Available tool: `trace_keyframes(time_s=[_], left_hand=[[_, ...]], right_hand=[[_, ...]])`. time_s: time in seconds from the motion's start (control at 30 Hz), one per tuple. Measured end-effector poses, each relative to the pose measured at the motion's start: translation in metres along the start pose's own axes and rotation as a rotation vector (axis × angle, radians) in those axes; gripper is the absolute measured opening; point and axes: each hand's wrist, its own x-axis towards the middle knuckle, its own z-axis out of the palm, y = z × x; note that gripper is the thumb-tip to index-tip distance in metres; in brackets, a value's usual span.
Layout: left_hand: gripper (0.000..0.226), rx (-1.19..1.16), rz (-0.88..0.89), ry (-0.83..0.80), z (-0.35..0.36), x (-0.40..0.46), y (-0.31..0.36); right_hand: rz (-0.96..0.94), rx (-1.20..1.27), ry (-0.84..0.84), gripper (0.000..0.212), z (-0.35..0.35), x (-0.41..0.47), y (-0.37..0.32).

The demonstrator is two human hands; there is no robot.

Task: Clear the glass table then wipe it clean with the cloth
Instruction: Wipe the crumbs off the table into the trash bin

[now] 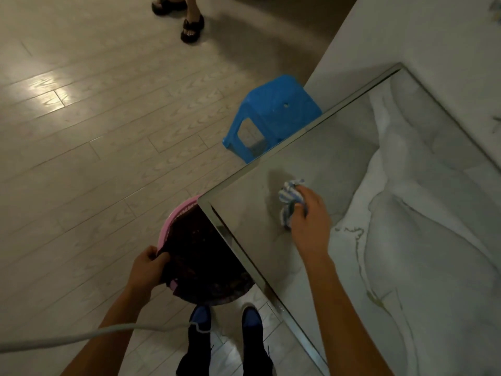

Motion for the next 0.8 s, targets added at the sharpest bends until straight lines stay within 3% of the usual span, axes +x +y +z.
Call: trace_keyframes(time_s=[0.13, 0.23, 0.53, 0.67, 0.8], left_hand=[[0.007, 0.038, 0.015, 0.002, 0.007, 0.0, 0.0], [0.011, 0.056, 0.014, 0.01, 0.013, -0.001, -0.004], [0.009, 0.109, 0.022, -0.003, 0.027, -0.007, -0.01], [0.011, 0.122, 0.03, 0.013, 0.023, -0.005, -0.015], [0.012, 0.138, 0.03, 0.031, 0.018, -0.006, -0.017]], right_hand=[[-0.008, -0.183, -0.075, 0.045, 0.03, 0.01, 0.024], [-0.2, -0.272, -0.164, 0.047, 0.044, -0.027, 0.009], [-0.536, -0.143, -0.324, 0.033, 0.083, -0.138, -0.009], [-0.466, -0.078, -0.269, 0.035, 0.082, -0.158, -0.028], [-0.314, -0.06, -0.325, 0.043, 0.094, -0.161, -0.035]])
